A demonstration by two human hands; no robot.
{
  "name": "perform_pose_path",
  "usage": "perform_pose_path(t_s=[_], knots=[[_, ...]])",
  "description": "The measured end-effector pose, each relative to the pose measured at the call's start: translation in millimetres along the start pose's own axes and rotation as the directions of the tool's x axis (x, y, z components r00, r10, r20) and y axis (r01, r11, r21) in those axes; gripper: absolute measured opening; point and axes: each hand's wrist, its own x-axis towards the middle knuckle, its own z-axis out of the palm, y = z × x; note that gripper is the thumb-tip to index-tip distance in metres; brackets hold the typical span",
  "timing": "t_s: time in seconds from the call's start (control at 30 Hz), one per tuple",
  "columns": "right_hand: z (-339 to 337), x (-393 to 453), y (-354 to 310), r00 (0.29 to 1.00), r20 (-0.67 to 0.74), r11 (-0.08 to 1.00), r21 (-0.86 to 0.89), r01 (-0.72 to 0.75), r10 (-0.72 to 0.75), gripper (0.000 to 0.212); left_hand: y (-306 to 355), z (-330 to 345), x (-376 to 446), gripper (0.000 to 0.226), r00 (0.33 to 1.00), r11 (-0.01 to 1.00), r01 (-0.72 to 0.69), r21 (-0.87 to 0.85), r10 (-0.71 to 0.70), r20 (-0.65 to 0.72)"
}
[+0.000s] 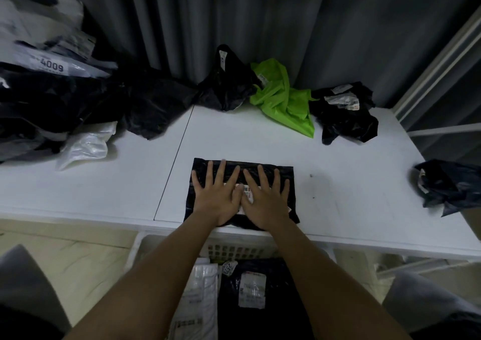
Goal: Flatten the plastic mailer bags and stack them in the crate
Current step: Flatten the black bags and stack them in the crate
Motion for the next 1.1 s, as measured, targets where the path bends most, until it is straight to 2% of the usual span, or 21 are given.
perform_pose_path(t_s=[0.1, 0.17, 0.27, 0.37, 0.47, 0.57, 0.63, 0.7, 0.73, 0.83, 0.87, 0.97, 1.03, 1.1], knots=[[-11.4, -6.9, 9.5, 0.997, 0.011, 0.988, 0.132, -0.077, 0.076, 0.063, -1.2, -6.5, -9.2, 0.067, 0.967, 0.986, 0.106, -0.128, -0.133, -0.217], [-15.9, -19.0, 19.3, 0.992, 0.066, 0.992, 0.052, -0.115, 0.112, 0.063, -6.2, -12.9, -21.5, 0.069, 0.922, 0.959, 0.258, -0.115, -0.28, -0.269], [-18.2, -41.4, 26.6, 0.992, 0.053, 0.992, -0.063, -0.107, 0.111, 0.061, -13.1, -28.1, -43.6, 0.072, 0.896, 0.905, 0.423, -0.045, -0.425, -0.131], [-22.1, -61.3, 19.5, 0.994, -0.084, 0.987, -0.137, -0.087, 0.076, 0.055, -15.1, -40.1, -55.8, 0.055, 0.901, 0.895, 0.432, -0.113, -0.433, 0.013], [-24.6, -79.6, 12.6, 0.983, -0.184, 0.992, -0.122, -0.04, 0.017, 0.047, -15.0, -45.3, -68.3, 0.033, 0.936, 0.909, 0.351, -0.226, -0.342, 0.076], [-29.4, -95.3, 9.8, 0.961, -0.273, 0.998, 0.063, -0.015, 0.032, 0.05, -18.7, -52.9, -86.7, 0.018, 0.992, 0.918, 0.128, -0.375, -0.125, 0.033], [-37.8, -103.4, 8.7, 0.966, -0.238, 0.96, 0.278, -0.029, 0.098, 0.069, -21.4, -63.5, -98.2, 0.009, 0.999, 0.903, 0.002, -0.429, 0.013, 0.034], [-42.0, -107.7, 9.0, 0.988, -0.108, 0.897, 0.438, -0.054, 0.112, 0.078, -24.5, -75.3, -107.0, 0.01, 0.991, 0.905, -0.074, -0.42, 0.112, 0.068], [-41.0, -107.0, 11.0, 0.995, -0.044, 0.858, 0.511, -0.055, 0.09, 0.072, -25.9, -80.2, -109.4, 0.012, 0.983, 0.904, -0.097, -0.416, 0.152, 0.099], [-32.5, -112.5, 9.4, 0.998, 0.055, 0.739, 0.671, -0.052, 0.021, 0.029, -32.6, -92.2, -115.9, 0.022, 0.965, 0.896, -0.108, -0.431, 0.199, 0.171], [-28.5, -115.7, 6.4, 0.998, 0.069, 0.707, 0.705, -0.053, 0.006, 0.023, -34.9, -95.2, -118.9, 0.022, 0.963, 0.902, -0.109, -0.417, 0.2, 0.181], [-15.0, -130.4, -7.2, 0.989, 0.136, 0.601, 0.796, -0.079, -0.051, 0.022, -43.3, -98.0, -126.8, 0.008, 0.966, 0.94, -0.106, -0.324, 0.174, 0.189], [-5.9, -139.4, -12.5, 0.978, 0.192, 0.554, 0.824, -0.116, -0.08, 0.026, -45.2, -97.2, -131.1, 0.01, 0.978, 0.978, -0.123, -0.169, 0.149, 0.148], [6.8, -147.0, -19.7, 0.963, 0.254, 0.52, 0.836, -0.173, -0.089, 0.028, -50.2, -90.0, -135.9, 0.019, 0.989, 0.989, -0.144, 0.032, 0.143, 0.029]])
